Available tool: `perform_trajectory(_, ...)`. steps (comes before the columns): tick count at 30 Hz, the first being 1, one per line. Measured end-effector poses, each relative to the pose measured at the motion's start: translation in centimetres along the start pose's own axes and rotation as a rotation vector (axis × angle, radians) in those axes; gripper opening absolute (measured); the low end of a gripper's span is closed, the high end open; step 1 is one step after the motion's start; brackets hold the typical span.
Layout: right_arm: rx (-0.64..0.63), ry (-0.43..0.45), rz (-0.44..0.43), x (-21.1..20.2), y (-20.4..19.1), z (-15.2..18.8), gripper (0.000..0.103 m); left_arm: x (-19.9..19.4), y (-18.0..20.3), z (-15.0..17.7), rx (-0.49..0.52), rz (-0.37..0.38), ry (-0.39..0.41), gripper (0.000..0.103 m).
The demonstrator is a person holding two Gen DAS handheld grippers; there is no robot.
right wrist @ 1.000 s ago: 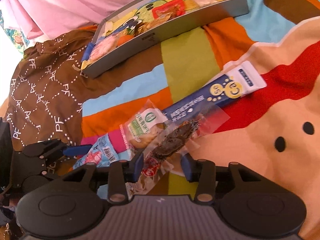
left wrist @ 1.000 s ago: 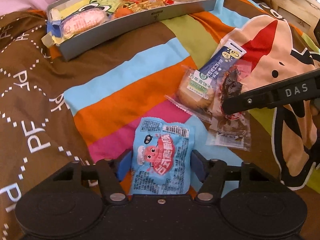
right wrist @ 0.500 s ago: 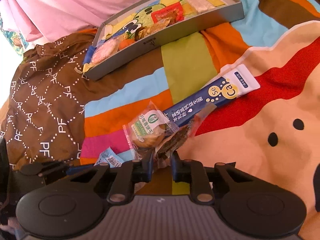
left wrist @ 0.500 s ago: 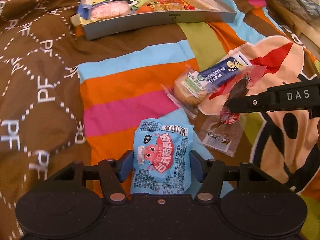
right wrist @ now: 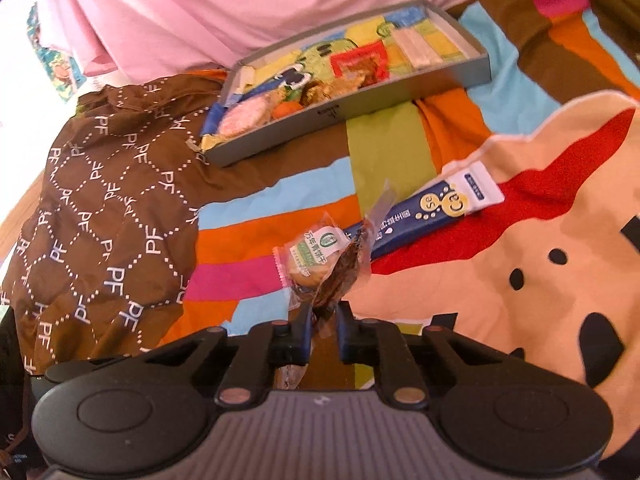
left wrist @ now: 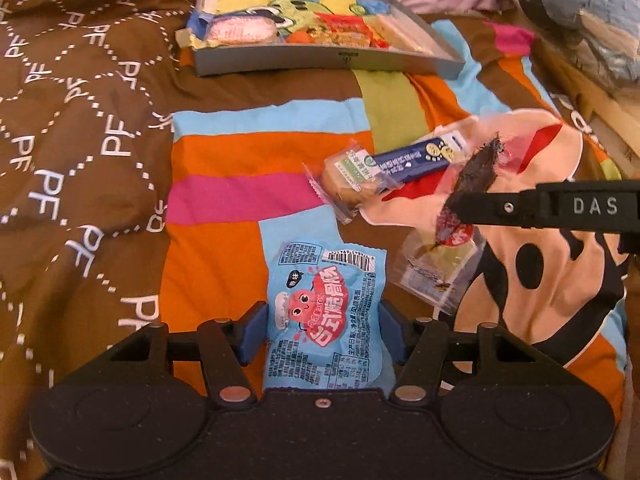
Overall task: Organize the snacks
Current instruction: 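Lift the blue pack and dried-meat pack toward the tray with both tools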
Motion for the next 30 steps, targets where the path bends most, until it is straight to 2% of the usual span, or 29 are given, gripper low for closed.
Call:
perform_trajectory(6, -0.054, 0.037, 0.022, -2.1, -0.1, 0.2, 0.013, -1.5, 0.4, -1.2, -0.028, 0.006, 0.065, 0.061)
perform_trajectory(11, -0.079, 0.086, 0.033, -4.0, 0.5, -0.6, 0.003, -2.0, 1.0, -3.0, -0.052, 0.010, 0.102, 0.061)
perform_trajectory(13, -0.092, 0.102, 0.047, -4.5, 0.7, -0.8, 0.003, -1.8, 1.1, -3.3, -0.061, 0.008, 0.102, 0.061)
perform_trajectory(18, -0.119, 0.043, 0.081, -3.2, 1.9, 0.1, 0.003, -1.4, 0.8, -2.9, -0.088, 0.013, 0.083, 0.061)
perform_trajectory(21, -0.212, -0.002, 0.114, -2.3, 2.2, 1.4, 0.013, -1.1, 0.7, -2.6, -0.084, 0.013, 0.077, 0.061)
perform_trajectory(22, -0.246, -0.011, 0.118, -2.0, 2.3, 1.8, 0.019, -1.1, 0.6, -2.6, -0.084, 0.012, 0.076, 0.061)
perform_trajectory(23, -0.288, -0.016, 0.139, -1.6, 2.4, 2.1, 0.035, -1.1, 0.6, -2.6, -0.086, 0.015, 0.077, 0.061)
perform_trajectory(24, -0.341, -0.016, 0.163, -1.3, 2.4, 2.4, 0.044, -1.0, 0.5, -2.7, -0.089, 0.017, 0.078, 0.061)
perform_trajectory(25, -0.390, -0.020, 0.179, -1.0, 2.2, 2.7, 0.058, -1.0, 0.5, -2.7, -0.090, 0.018, 0.080, 0.061)
perform_trajectory(28, -0.534, -0.073, 0.190, 0.5, 1.5, 3.5, 0.067, -1.1, 0.4, -3.0, -0.087, 0.018, 0.085, 0.061)
perform_trajectory(30, -0.600, -0.121, 0.175, 1.8, 1.0, 3.9, 0.068, -1.0, 0.2, -3.2, -0.092, 0.018, 0.088, 0.061)
Point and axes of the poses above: each gripper's, at about its wrist camera, not at the fingertips, and x roughly the way its jaws point, y to its right, z to its underside, the point moved 10 cm from there along x, roughly the way its jaws point, and after that the axes turned 9 degrees about -y, right-handed, at the moved point
